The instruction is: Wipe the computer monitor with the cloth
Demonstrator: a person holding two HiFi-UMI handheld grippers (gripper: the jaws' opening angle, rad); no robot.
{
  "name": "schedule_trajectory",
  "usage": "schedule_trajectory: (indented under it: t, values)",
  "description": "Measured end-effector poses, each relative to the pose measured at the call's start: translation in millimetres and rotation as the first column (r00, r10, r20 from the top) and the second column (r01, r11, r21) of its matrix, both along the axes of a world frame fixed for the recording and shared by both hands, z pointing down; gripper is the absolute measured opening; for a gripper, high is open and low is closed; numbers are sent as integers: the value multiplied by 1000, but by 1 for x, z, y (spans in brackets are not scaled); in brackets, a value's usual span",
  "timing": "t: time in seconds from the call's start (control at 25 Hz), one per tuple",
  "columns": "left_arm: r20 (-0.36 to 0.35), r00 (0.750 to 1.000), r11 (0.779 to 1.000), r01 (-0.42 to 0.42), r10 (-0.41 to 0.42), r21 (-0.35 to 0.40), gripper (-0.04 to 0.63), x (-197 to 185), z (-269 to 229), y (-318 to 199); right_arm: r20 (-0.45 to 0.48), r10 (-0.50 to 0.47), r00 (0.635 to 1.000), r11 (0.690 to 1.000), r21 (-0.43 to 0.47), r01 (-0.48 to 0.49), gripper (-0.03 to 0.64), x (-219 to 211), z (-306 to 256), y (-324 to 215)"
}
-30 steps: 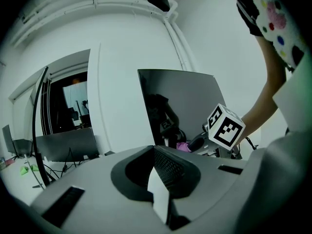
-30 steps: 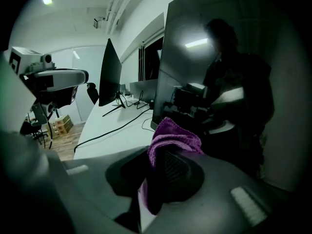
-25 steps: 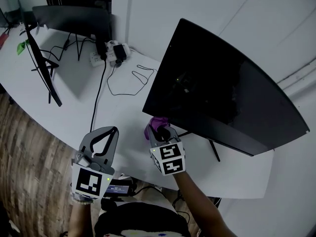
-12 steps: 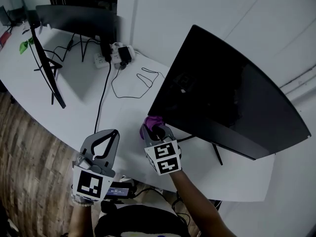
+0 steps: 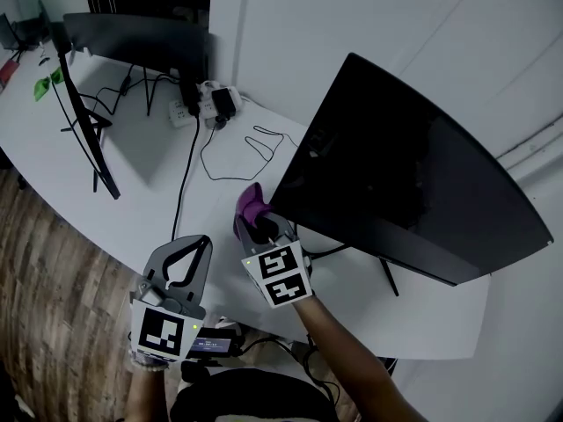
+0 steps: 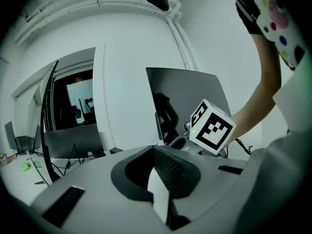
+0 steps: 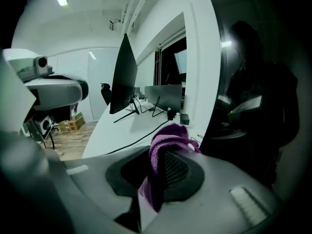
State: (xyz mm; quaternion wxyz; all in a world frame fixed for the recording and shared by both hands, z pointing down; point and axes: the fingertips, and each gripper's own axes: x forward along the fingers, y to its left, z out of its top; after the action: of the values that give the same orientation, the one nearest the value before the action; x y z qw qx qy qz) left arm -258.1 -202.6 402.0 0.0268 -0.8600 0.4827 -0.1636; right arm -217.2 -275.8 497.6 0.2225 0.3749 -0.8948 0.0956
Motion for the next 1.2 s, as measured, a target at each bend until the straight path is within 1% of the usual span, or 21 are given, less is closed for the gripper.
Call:
schedule_trajectory:
  t: [0.12,0.28,0.44,0.68,0.92,1.2]
  values:
    - [-5,1000,1000,2,-2,2,5,-1,0,2,14,6,1000,1000,-8,-6,64,1,-2,-4]
    - [-8,1000,1000,6,-6,-3,5,-3,1,3,12,54,998,998,-32,-53,64,9,1,-9]
    - [-11,1000,1000,4,-4,0,5,-3,0,4,-8,86,996,996,-31,-86,64,16,1,-11]
    - [-10,1000,1000,-5,5,8,5,0,-4,4,-8,130,992,991,-18,-130,64,28,-11,-16]
    - [-6,1000,1000,-17,18,25,5,8,-9,7,29,152,988,988,-13,-152,64,36,-28,-17]
    - [3,1000,999,-26,26,45,5,12,-17,11,97,177,979,984,-7,-177,64,41,-55,-18]
